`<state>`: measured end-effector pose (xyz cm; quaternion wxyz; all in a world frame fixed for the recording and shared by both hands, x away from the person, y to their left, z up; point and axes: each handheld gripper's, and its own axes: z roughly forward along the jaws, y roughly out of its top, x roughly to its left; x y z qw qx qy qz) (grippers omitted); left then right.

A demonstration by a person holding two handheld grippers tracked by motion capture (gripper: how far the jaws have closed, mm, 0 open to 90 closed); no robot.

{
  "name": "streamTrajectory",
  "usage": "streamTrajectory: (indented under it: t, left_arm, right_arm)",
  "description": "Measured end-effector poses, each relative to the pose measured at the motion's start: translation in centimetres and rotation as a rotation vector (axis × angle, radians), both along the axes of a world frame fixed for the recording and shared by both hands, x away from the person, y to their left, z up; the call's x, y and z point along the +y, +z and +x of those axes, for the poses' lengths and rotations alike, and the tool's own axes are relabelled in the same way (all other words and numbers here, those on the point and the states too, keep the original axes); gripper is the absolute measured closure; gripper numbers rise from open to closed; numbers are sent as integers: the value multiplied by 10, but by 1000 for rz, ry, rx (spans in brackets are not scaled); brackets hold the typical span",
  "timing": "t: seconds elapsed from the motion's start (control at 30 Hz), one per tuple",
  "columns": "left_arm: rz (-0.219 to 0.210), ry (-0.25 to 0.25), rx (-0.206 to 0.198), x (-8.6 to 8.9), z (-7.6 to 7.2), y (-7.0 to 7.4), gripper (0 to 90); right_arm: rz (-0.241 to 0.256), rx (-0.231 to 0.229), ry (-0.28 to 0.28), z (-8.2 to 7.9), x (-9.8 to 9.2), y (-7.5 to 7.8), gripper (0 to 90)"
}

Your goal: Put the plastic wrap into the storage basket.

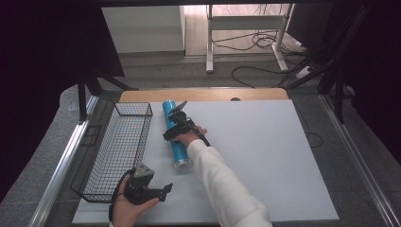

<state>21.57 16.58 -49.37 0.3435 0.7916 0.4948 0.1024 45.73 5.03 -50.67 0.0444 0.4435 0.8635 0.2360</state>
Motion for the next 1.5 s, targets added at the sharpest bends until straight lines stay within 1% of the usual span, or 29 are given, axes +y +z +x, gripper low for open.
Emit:
streamTrajectory:
  t: [0.07,0.1,0.13,0.2,0.27,0.3,0.33,0.37,0.4,0.5,0.63,0.8,1.03,1.17,1.2,1.23,1.33,1.4,1.5]
  left_arm:
    - [2,1,0,0,0,0,175]
    - [2,1,0,0,0,0,175]
    - [2,1,0,0,0,0,175]
    - [2,1,0,0,0,-1,175]
    - [3,2,0,1,0,-1,175]
    - [3,2,0,1,0,-1,175]
    - [4,2,1,1,1,-1,175]
    - [4,2,1,1,1,-1,175]
    - [4,3,1,1,1,-1,175]
    - [4,3,1,1,1,-1,175]
    - [4,6,0,2,1,-1,175]
    - [2,8,-1,3,1,-2,175]
    - [2,11,-1,4,2,-2,175]
    - [3,10,-1,3,2,-2,175]
    - [4,10,0,3,2,-2,175]
    - [5,9,0,3,2,-2,175]
    - [7,6,2,3,2,-3,175]
    - [7,6,1,2,2,-3,175]
    - [7,7,1,2,2,-3,175]
  right_arm:
    - [17,58,-32,2,0,-2,240]
    - [17,58,-32,2,0,-2,240]
    - [35,96,-57,5,-3,-2,257]
    - [53,125,-77,7,-5,-1,268]
    - [67,148,-96,8,-8,-1,276]
    - [67,148,-96,8,-8,-1,276]
    - [80,162,-112,10,-10,-1,283]
    - [80,162,-112,10,-10,-1,283]
    - [92,177,-124,11,-12,0,288]
    - [105,199,-140,12,-14,0,294]
    - [110,211,-153,13,-17,0,301]
    - [100,207,-159,14,-18,2,308]
    - [105,214,-163,13,-22,6,313]
    - [122,215,-168,12,-25,10,314]
    - [143,226,-169,12,-28,13,315]
    - [143,226,-169,12,-28,13,315]
    - [164,226,-167,10,-33,20,317]
    - [170,232,-161,9,-35,22,318]
    - [167,222,-159,7,-37,24,318]
